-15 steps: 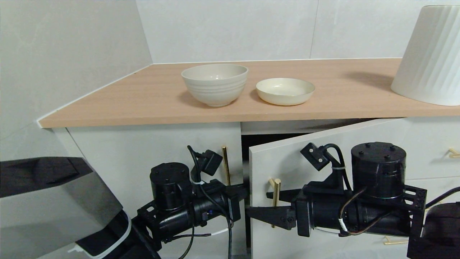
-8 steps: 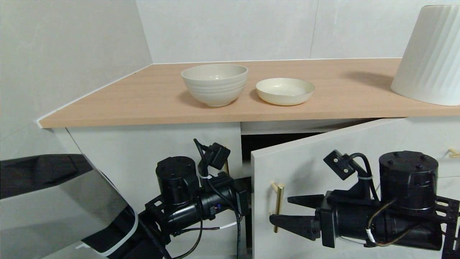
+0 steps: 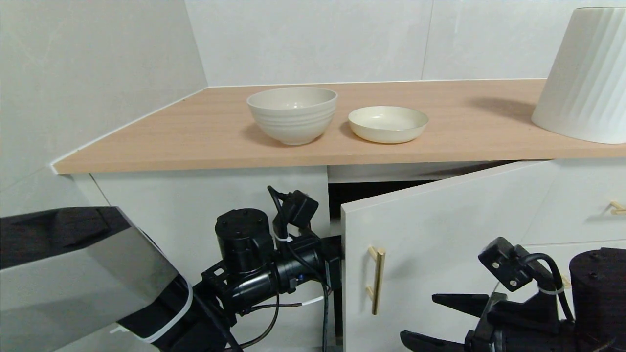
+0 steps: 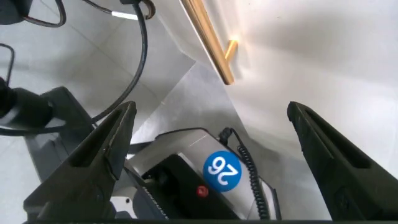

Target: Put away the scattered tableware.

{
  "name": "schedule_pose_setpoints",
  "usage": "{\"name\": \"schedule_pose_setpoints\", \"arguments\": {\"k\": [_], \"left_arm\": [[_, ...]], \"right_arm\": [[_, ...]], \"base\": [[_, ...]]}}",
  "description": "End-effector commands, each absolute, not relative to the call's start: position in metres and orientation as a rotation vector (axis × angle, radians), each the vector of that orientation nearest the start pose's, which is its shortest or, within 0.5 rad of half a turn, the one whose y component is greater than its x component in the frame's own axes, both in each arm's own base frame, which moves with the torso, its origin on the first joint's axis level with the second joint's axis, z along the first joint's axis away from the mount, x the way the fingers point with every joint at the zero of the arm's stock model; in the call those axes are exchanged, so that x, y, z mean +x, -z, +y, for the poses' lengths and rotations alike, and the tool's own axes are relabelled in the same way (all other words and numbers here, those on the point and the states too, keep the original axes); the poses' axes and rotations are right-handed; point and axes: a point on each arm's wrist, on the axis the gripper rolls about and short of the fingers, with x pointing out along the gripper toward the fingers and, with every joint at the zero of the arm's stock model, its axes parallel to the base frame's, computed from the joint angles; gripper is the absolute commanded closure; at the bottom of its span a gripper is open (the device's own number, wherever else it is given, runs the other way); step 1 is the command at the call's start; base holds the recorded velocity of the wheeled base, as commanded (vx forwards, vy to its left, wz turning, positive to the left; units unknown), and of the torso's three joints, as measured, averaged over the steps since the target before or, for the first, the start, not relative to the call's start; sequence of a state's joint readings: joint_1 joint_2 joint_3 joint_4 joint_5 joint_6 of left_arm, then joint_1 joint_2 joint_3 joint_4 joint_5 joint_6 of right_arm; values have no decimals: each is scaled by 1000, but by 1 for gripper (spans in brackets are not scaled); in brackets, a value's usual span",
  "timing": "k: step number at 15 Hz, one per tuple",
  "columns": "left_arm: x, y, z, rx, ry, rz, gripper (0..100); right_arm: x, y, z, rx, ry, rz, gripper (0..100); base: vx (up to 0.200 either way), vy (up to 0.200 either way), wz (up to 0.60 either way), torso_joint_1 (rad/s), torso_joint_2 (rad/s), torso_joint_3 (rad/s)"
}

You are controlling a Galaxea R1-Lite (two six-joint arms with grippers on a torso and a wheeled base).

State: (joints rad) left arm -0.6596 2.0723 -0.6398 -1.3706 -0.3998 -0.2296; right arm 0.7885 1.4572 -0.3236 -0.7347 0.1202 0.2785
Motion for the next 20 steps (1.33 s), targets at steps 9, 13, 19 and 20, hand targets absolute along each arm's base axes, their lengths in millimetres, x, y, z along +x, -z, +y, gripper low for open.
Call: {"name": "schedule_pose_setpoints", "arguments": {"k": [9,13,19,20], "left_arm": [[265,-94,-224,-199,1065,183,100],[267,-91,-227,-199,1067,184,100],[275,-89,-234,-201,1068,170,100],[277,-88,-236,-201,1068,167,100]], "right_arm": [[134,-128,143,112,-850,526,0],[133,-128,143,110,-850,525,0],[129,-126,144,101,-867,532,0],[129,-126,144,101,-866,533,0]], "base": [[-44,0,0,1,0,1],[-200,0,0,2,0,1],[-67,0,0,-1,1,-1],[0,0,0,0,0,0]]}}
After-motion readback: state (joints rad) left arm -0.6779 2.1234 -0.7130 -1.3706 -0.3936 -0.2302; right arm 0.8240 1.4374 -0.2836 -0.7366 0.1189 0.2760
